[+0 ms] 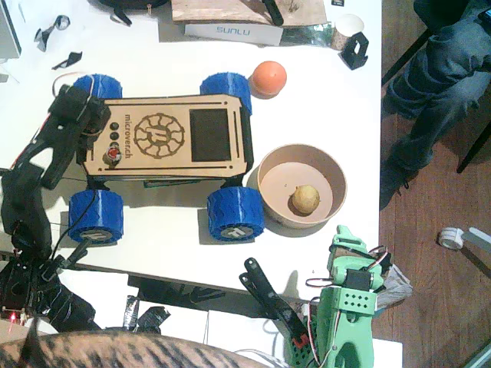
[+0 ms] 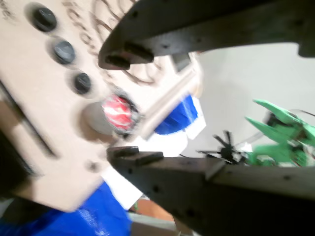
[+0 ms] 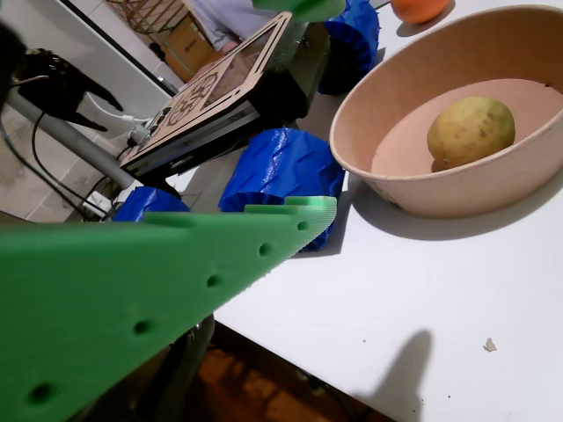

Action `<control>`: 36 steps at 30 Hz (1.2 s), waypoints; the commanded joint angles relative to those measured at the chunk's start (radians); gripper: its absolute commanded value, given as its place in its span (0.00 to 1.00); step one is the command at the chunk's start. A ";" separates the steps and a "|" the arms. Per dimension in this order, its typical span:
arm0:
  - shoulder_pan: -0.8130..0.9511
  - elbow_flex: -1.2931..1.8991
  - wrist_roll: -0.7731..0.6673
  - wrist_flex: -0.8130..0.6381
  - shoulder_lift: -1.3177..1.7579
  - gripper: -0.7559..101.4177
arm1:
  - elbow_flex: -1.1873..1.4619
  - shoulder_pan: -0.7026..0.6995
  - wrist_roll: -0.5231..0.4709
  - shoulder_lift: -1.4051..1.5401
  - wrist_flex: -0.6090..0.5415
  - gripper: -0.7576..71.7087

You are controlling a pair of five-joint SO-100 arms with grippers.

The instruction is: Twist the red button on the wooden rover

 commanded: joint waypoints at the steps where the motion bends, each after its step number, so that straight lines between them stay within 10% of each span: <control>1: 0.014 -0.175 0.008 0.058 -0.057 0.20 | -0.006 0.005 0.000 -0.005 -0.005 0.29; 36: 0.121 -0.331 -0.008 0.156 -0.302 0.17 | -0.006 0.005 0.000 -0.005 -0.005 0.29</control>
